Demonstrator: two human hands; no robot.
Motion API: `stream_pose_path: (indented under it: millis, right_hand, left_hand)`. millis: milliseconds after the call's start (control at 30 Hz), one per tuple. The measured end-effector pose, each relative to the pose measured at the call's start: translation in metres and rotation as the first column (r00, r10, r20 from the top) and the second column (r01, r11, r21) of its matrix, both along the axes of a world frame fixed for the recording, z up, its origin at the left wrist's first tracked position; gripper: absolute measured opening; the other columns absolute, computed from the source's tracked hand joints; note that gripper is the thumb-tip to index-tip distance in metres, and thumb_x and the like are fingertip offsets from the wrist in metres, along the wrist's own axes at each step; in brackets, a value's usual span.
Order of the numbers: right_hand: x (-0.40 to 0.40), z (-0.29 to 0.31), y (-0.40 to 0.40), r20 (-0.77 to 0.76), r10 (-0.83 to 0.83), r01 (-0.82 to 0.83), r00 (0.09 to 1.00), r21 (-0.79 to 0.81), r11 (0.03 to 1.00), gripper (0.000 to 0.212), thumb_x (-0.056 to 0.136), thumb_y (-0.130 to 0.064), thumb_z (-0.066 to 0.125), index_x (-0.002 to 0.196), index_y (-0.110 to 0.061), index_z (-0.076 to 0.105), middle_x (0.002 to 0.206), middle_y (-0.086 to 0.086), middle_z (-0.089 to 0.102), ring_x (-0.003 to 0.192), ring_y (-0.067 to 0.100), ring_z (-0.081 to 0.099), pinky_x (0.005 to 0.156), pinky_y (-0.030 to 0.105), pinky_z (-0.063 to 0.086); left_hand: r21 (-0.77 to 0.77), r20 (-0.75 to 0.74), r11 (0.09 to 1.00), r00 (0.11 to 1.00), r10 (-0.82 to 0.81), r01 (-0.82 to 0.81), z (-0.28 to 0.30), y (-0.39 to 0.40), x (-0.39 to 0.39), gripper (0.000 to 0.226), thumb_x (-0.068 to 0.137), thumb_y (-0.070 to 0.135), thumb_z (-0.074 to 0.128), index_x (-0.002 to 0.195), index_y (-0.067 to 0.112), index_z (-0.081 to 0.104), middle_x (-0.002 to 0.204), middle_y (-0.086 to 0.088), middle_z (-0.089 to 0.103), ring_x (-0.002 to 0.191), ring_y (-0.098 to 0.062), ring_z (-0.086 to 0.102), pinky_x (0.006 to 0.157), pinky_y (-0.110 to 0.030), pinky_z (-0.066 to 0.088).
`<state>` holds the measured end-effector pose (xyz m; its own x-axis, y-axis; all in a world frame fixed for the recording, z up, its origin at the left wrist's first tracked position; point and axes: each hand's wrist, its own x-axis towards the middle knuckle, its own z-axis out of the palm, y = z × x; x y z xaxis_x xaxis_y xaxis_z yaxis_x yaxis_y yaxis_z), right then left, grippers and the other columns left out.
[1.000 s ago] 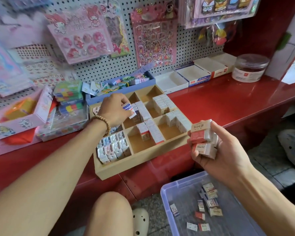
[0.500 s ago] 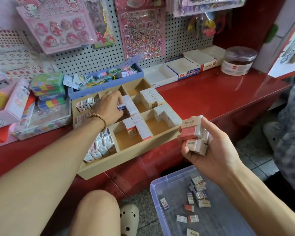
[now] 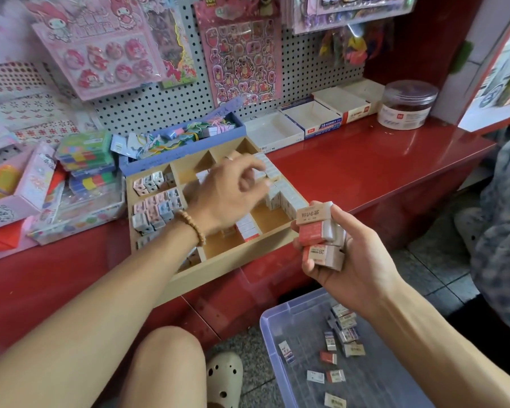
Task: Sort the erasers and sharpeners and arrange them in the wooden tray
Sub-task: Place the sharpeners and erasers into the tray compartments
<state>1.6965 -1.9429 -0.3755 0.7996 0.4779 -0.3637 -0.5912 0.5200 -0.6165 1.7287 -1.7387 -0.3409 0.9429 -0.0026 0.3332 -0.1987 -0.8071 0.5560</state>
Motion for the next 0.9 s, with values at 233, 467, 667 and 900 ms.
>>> stream_pose_path:
  millis: [233, 467, 667, 900]
  right_hand:
    - [-0.003, 0.005, -0.004, 0.011, 0.030, -0.030, 0.999, 0.022, 0.999, 0.037, 0.091, -0.039, 0.058, 0.114, -0.013, 0.070, 0.088, 0.007, 0.064, 0.072, 0.018, 0.060, 0.048, 0.024, 0.046]
    - [-0.005, 0.008, -0.005, 0.114, 0.036, -0.030, 0.993, -0.050, 0.998, 0.025, 0.075, -0.021, 0.072, 0.099, -0.017, 0.074, 0.087, 0.007, 0.065, 0.072, 0.015, 0.061, 0.049, 0.023, 0.045]
    - [-0.001, 0.001, -0.009, 0.054, -0.042, 0.047, 0.998, -0.097, 0.994, 0.036, 0.072, -0.004, 0.071, 0.108, -0.013, 0.072, 0.093, 0.011, 0.066, 0.073, 0.017, 0.059, 0.049, 0.023, 0.044]
    - [0.001, -0.003, -0.009, -0.018, -0.100, 0.096, 0.995, -0.141, 0.985, 0.047, 0.068, -0.019, 0.075, 0.115, -0.012, 0.071, 0.087, 0.008, 0.066, 0.065, 0.015, 0.059, 0.044, 0.023, 0.041]
  left_hand:
    - [-0.115, -0.224, 0.966, 0.941, -0.253, 0.232, -0.005, -0.044, -0.012, 0.014, 0.088, 0.028, 0.071, 0.100, 0.023, 0.070, 0.095, 0.008, 0.067, 0.087, -0.003, 0.061, 0.083, -0.021, 0.050]
    - [-0.326, -0.281, 0.928, 0.918, -0.278, 0.181, 0.000, -0.045, -0.011, 0.014, 0.083, 0.017, 0.077, 0.093, 0.014, 0.068, 0.089, -0.005, 0.072, 0.079, -0.010, 0.066, 0.077, -0.026, 0.056]
    - [-0.479, -0.231, 0.878, 0.968, -0.097, -0.027, 0.022, -0.029, 0.001, 0.011, 0.088, 0.002, 0.068, 0.093, 0.011, 0.065, 0.093, -0.013, 0.068, 0.072, -0.018, 0.072, 0.063, -0.026, 0.056]
    - [-0.100, -0.205, 0.987, 0.974, 0.099, -0.122, 0.025, 0.004, 0.036, 0.022, 0.084, 0.007, 0.074, 0.091, 0.024, 0.061, 0.090, -0.002, 0.068, 0.080, -0.018, 0.072, 0.079, -0.036, 0.059]
